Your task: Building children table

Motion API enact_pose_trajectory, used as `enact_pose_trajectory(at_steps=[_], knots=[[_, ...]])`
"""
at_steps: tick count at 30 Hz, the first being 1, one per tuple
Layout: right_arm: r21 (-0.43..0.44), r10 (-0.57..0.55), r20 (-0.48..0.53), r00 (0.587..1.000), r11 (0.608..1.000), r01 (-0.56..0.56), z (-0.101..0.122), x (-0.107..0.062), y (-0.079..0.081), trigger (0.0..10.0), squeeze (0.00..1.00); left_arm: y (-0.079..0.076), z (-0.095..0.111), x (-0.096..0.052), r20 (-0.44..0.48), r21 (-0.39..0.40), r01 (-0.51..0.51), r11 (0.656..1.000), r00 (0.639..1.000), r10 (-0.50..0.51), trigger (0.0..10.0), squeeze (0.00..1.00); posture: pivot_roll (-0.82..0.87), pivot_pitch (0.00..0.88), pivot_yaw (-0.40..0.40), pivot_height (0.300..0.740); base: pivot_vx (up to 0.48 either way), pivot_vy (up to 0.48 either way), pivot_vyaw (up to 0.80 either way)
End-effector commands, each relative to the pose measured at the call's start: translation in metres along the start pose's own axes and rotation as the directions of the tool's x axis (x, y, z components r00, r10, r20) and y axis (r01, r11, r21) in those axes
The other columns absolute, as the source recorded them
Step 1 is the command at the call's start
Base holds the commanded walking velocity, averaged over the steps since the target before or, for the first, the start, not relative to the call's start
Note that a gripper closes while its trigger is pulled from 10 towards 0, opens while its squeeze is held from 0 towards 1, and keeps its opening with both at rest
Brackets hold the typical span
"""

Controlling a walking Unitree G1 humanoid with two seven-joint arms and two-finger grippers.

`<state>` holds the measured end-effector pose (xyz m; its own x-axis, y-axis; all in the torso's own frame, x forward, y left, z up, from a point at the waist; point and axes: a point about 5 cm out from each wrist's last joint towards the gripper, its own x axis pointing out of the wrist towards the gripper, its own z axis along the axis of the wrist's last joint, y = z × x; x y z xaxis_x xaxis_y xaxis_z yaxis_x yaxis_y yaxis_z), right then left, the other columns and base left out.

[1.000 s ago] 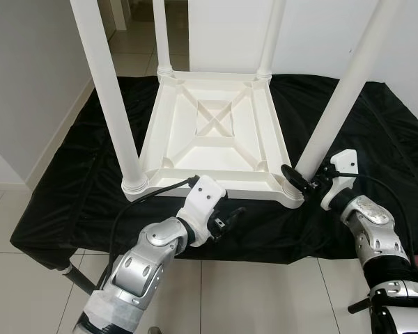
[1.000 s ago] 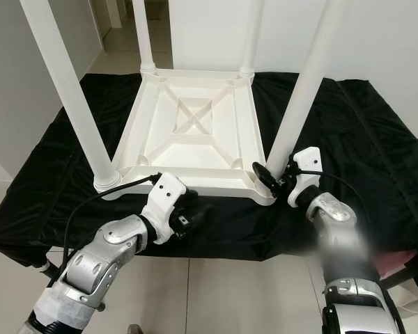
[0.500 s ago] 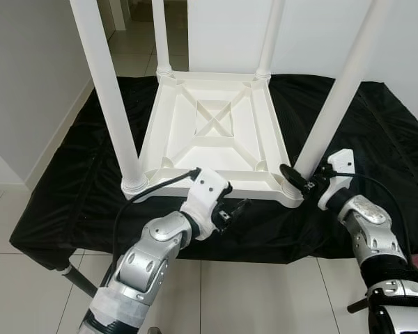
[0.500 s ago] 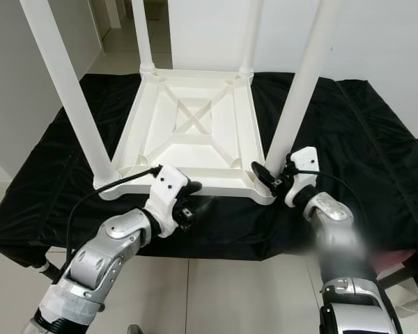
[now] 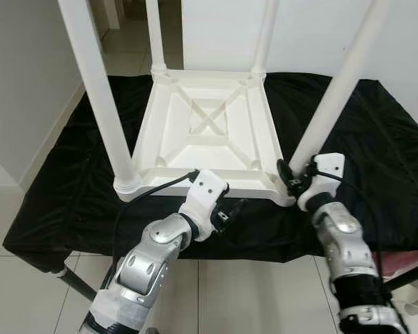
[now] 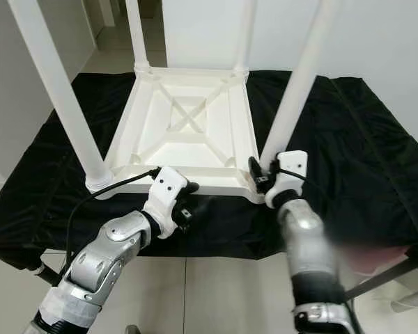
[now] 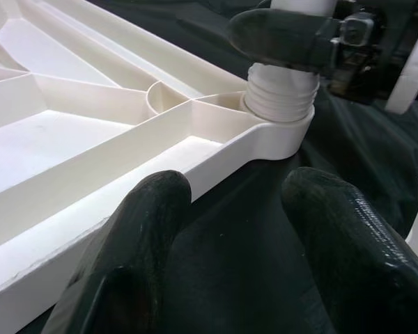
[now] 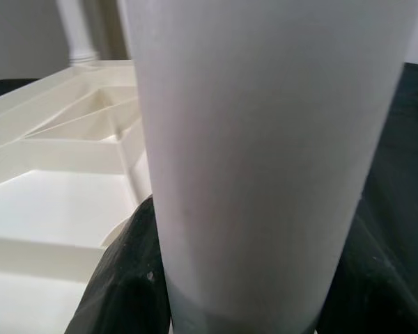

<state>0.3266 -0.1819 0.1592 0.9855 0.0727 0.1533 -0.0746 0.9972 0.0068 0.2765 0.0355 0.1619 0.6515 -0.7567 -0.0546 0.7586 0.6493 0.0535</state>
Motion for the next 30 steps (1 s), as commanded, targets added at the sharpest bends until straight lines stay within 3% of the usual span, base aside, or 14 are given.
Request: enact_pose_trajectory(at_steps=[1,2,5,8,11,16,17,24,27,30], knots=[[0.037,-0.100,-0.015,0.995,0.994,0.101,0.000,-0.002,-0.004,10.0,0.00,0.001,-0.001,0.000,-0.002,0.002,-0.019,1.000,1.000,0.019,10.0,0.00,-0.05,0.060,-0.002,0.740,0.000,0.000,0.00],[0.028,-0.171,-0.036,0.985,0.985,0.172,-0.004,-0.004,0.002,10.0,0.00,0.002,-0.001,0.000,-0.002,0.001,-0.018,1.000,1.000,0.018,10.0,0.00,-0.05,0.060,-0.002,0.740,0.000,0.000,0.00],[0.020,-0.220,-0.052,0.974,0.975,0.221,-0.005,-0.006,0.006,10.0,0.00,0.002,-0.001,0.000,-0.001,0.000,-0.018,1.000,1.000,0.018,10.0,0.00,-0.05,0.063,-0.006,0.740,0.000,0.000,0.00],[0.034,-0.365,-0.062,0.929,0.930,0.367,-0.003,-0.010,0.024,10.0,0.00,0.003,-0.001,-0.001,-0.003,-0.001,-0.031,1.000,1.000,0.031,10.0,0.00,-0.04,0.072,-0.006,0.740,0.000,0.000,0.00],[0.070,-0.303,-0.059,0.951,0.949,0.307,0.000,-0.008,0.044,10.0,0.00,0.005,0.001,-0.001,0.000,-0.005,-0.042,0.999,0.999,0.042,10.0,0.00,-0.03,0.072,-0.005,0.740,0.000,0.000,0.00],[0.097,-0.266,-0.038,0.963,0.958,0.268,0.003,-0.008,0.046,10.0,0.00,0.006,0.002,-0.002,0.003,0.000,-0.050,0.999,0.999,0.050,10.0,0.00,-0.03,0.071,-0.007,0.740,0.000,0.000,0.00],[0.102,-0.261,-0.028,0.965,0.959,0.263,0.004,-0.008,0.044,10.0,1.00,0.008,0.002,-0.002,0.005,0.002,-0.055,0.999,0.998,0.055,10.0,0.00,-0.03,0.069,-0.007,0.740,0.000,0.000,0.00],[0.080,-0.229,-0.001,0.973,0.970,0.228,0.009,-0.007,0.035,10.0,1.00,0.012,0.005,-0.002,0.012,0.007,-0.066,0.998,0.998,0.066,10.0,0.00,-0.03,0.064,-0.006,0.740,0.000,0.000,0.00],[0.101,-0.143,0.008,0.990,0.985,0.142,0.012,-0.004,0.026,10.0,1.00,0.012,0.005,-0.001,0.015,0.011,-0.064,0.998,0.998,0.064,10.0,0.00,-0.03,0.062,-0.006,0.740,0.000,0.000,0.00],[0.111,-0.124,0.009,0.992,0.986,0.123,0.013,-0.004,0.025,10.0,1.00,0.012,0.006,-0.001,0.015,0.012,-0.063,0.998,0.998,0.063,10.0,0.00,-0.03,0.062,-0.006,0.740,0.000,0.000,0.00]])
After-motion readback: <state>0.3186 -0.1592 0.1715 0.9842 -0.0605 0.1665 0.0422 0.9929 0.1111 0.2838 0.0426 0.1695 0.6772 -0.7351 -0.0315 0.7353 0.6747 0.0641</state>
